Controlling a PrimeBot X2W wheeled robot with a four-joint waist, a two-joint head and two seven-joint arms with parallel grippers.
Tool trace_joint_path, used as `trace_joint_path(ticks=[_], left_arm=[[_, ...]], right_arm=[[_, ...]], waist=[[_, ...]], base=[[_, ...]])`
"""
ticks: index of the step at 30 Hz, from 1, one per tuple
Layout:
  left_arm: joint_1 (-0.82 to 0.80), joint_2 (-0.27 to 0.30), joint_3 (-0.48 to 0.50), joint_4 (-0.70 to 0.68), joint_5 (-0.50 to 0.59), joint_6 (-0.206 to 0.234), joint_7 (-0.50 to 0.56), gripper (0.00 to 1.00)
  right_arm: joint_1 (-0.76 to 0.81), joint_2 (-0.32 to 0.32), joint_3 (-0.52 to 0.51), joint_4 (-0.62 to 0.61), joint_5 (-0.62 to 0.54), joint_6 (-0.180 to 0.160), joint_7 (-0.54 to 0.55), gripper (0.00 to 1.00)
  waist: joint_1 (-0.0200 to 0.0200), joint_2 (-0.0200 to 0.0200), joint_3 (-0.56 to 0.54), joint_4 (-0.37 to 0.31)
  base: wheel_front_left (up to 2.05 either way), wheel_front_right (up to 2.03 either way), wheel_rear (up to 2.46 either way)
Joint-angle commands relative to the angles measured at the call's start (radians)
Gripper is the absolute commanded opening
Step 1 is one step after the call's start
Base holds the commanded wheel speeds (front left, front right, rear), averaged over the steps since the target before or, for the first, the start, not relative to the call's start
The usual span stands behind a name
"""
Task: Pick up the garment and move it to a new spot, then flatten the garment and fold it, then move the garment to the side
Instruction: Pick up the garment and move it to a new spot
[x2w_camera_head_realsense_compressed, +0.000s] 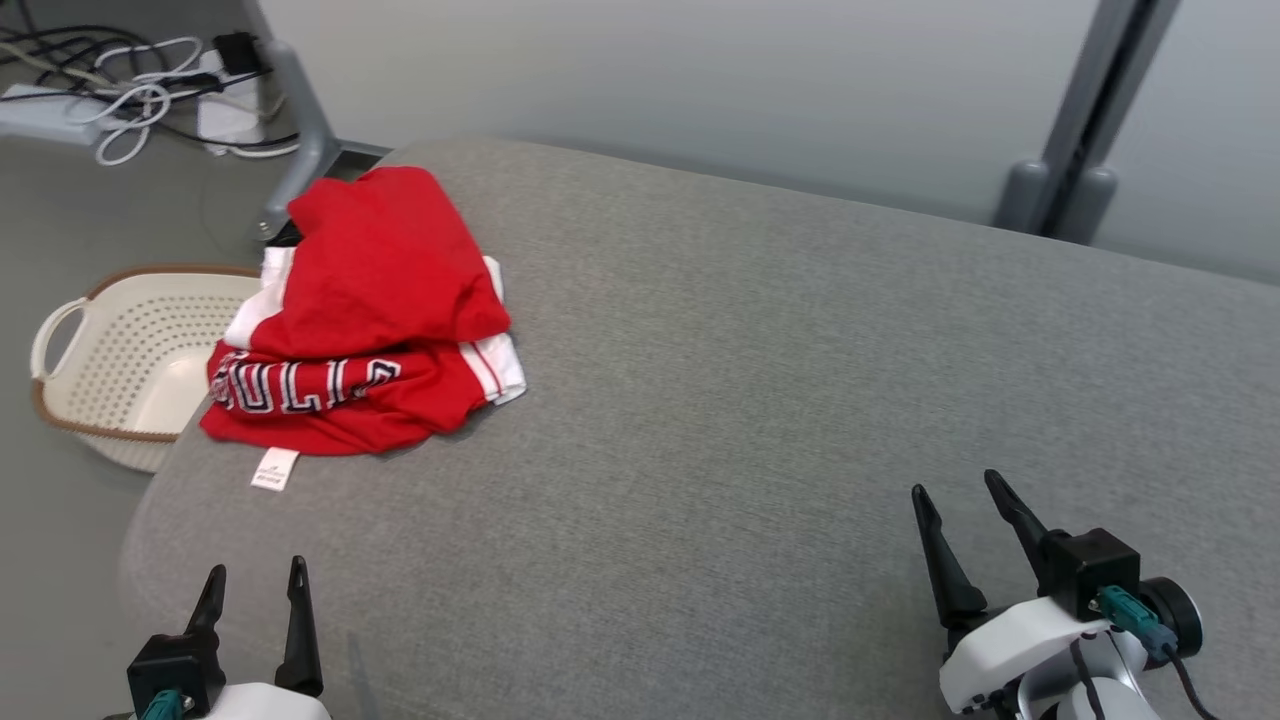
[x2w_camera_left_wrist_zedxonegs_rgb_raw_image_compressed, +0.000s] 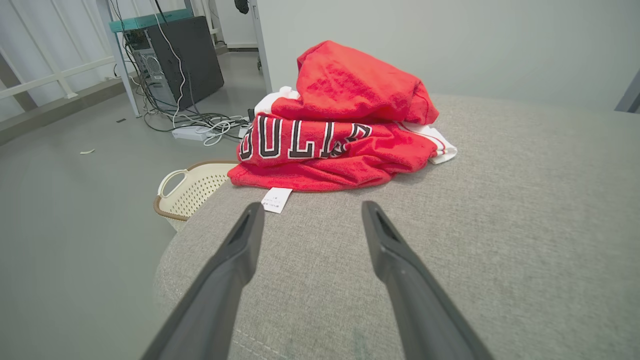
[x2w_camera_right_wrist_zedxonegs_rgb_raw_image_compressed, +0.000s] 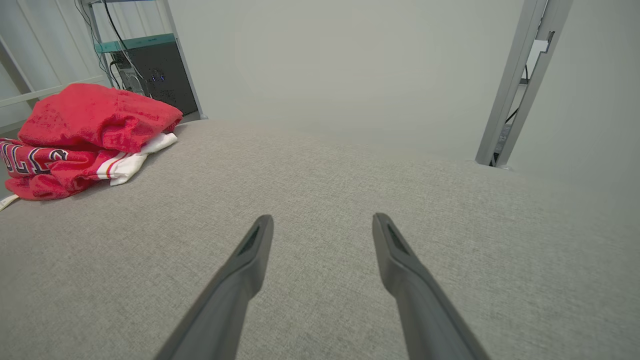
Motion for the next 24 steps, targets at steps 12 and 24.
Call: trace_joint_path(ticks=[12, 24], left_arm=[[0.008, -0.007, 0.050, 0.019, -0.026, -0.029, -0.002, 1.00], [-0.224, 0.010, 0.108, 0.092, -0.087, -0.098, -0.002, 1.00]], right_arm=[[-0.018, -0.008, 0.044, 0.009, -0.007, 0.000, -0.005, 1.00], [-0.090, -0.008, 0.047, -0.035, -0.068, 0.000, -0.005, 1.00]], waist=[[0.0000, 0.0000, 0.025, 0.132], [0.0000, 0.0000, 0.166, 0.029]], base=[[0.00, 0.00, 0.00], [0.00, 0.00, 0.00]])
